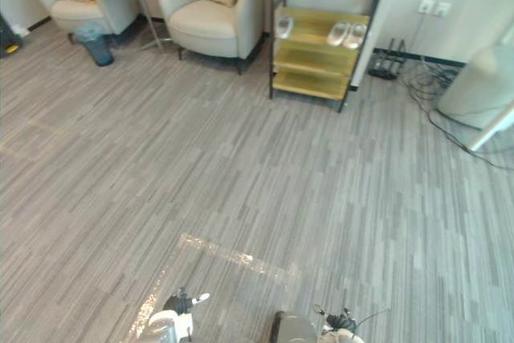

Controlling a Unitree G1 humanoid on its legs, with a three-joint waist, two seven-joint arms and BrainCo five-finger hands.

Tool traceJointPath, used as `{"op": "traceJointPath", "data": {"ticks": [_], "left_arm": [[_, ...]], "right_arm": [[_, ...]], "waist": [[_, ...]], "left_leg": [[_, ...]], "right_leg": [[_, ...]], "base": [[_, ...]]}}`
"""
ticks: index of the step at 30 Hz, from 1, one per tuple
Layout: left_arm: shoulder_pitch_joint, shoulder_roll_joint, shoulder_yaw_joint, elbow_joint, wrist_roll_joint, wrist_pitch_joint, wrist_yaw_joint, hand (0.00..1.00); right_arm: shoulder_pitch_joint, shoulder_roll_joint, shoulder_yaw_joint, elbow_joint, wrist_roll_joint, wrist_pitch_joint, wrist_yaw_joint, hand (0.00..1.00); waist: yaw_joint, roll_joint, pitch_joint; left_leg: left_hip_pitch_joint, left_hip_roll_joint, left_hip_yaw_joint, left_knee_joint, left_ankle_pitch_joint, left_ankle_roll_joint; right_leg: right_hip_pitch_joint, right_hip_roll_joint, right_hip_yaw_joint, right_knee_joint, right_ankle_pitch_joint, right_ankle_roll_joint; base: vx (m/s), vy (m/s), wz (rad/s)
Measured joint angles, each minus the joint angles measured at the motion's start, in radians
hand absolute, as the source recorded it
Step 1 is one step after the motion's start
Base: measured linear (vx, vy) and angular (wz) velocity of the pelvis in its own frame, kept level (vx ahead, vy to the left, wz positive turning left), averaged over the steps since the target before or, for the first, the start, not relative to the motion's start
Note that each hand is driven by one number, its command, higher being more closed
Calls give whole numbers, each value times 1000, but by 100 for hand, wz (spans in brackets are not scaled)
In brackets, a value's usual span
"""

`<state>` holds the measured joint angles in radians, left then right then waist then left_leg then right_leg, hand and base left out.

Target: Pick up cushions and gather them together orderly.

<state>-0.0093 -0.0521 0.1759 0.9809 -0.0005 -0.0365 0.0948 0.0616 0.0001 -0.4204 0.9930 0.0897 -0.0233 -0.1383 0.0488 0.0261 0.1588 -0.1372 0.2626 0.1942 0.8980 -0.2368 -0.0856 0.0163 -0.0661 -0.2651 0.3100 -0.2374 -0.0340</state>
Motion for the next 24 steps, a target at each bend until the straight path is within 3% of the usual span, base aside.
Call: {"op": "traceJointPath", "data": {"ticks": [2,3,4,5,6,7,9,11,13,16,17,20,21,22,24], "left_arm": [[-1,-2,-2,-10,0,-2,0,0],[-1,-2,-4,-12,0,-2,0,0],[-2,-2,-10,-14,0,-3,2,0],[-3,-1,-11,-14,0,-3,3,0],[2,2,-12,-9,0,-4,6,0],[0,26,-23,6,0,-3,9,0],[-5,49,-26,13,-1,-2,10,0],[-8,72,-47,35,0,-1,9,0],[-10,83,-69,67,2,0,8,0],[6,109,-126,74,11,1,7,0],[18,122,-137,75,17,4,8,0],[32,141,-157,91,16,4,10,0],[29,151,-170,92,16,4,8,0],[24,132,-175,98,17,5,8,0],[34,109,-174,113,18,5,3,0]], "right_arm": [[-5,4,-1,-2,2,0,0,0],[-6,11,-1,-12,6,1,0,0],[-2,18,-2,-27,8,2,-1,0],[1,18,-3,-28,8,2,-2,0],[5,16,-2,-19,7,5,-2,0],[4,36,1,-16,7,7,-2,0],[2,44,-5,8,-1,10,-2,0],[-2,43,-8,21,-9,15,-1,0],[-4,37,-9,43,-10,15,4,0],[-19,22,-9,48,-11,17,6,0],[-23,16,-8,50,-12,17,7,0],[-23,6,7,60,-12,17,10,0],[-23,-1,15,73,-12,17,10,0],[-21,-35,13,104,-12,17,10,0],[-12,-64,10,129,-12,17,9,0]], "waist": [[9,-3,-2],[10,-4,-3],[10,-3,-3],[12,-5,-4],[16,-21,-14],[2,-47,-42],[13,-70,-46],[11,-72,-58],[9,-71,-75],[14,-55,-69],[8,-37,-61],[6,-35,-63],[6,-49,-65],[5,-25,-81],[0,9,-90]], "left_leg": [[-24,0,51,-216,-11,14],[-43,-19,37,-362,-5,17],[-53,-51,-20,-519,35,18],[-53,-70,-57,-562,93,-5],[-30,-112,-90,-584,150,-44],[-36,-140,-79,-570,124,-26],[-56,-137,-38,-474,77,-11],[-44,-144,-29,-427,32,7],[-11,-160,-6,-445,18,23],[79,-169,31,-523,18,24],[142,-162,48,-575,14,33],[184,-149,49,-620,13,34],[183,-165,42,-624,13,33],[191,-171,7,-649,16,30],[193,-168,-27,-673,24,24]], "right_leg": [[45,-11,15,-36,-4,8],[57,-24,33,-43,-16,32],[68,-38,55,-33,-35,62],[68,-46,70,-28,-46,79],[71,-63,122,-18,-65,107],[69,-83,173,-39,-57,107],[74,-95,240,-53,-36,125],[83,-108,286,-56,-6,146],[67,-124,334,-27,30,154],[-16,-127,372,137,89,158],[-43,-123,327,194,50,163],[-81,-63,224,114,-1,151],[-94,-35,194,13,58,126],[-63,-23,167,-41,73,96],[-42,-14,165,-83,86,88]], "base": [[303,88,-35],[342,198,-40],[348,227,-44],[337,282,-66],[339,281,-50],[345,280,-48],[351,284,-47],[252,244,-55],[295,270,-46],[186,146,-63],[178,100,-58],[115,-13,-29],[140,-76,-11],[136,-54,-7],[126,-35,0]]}}
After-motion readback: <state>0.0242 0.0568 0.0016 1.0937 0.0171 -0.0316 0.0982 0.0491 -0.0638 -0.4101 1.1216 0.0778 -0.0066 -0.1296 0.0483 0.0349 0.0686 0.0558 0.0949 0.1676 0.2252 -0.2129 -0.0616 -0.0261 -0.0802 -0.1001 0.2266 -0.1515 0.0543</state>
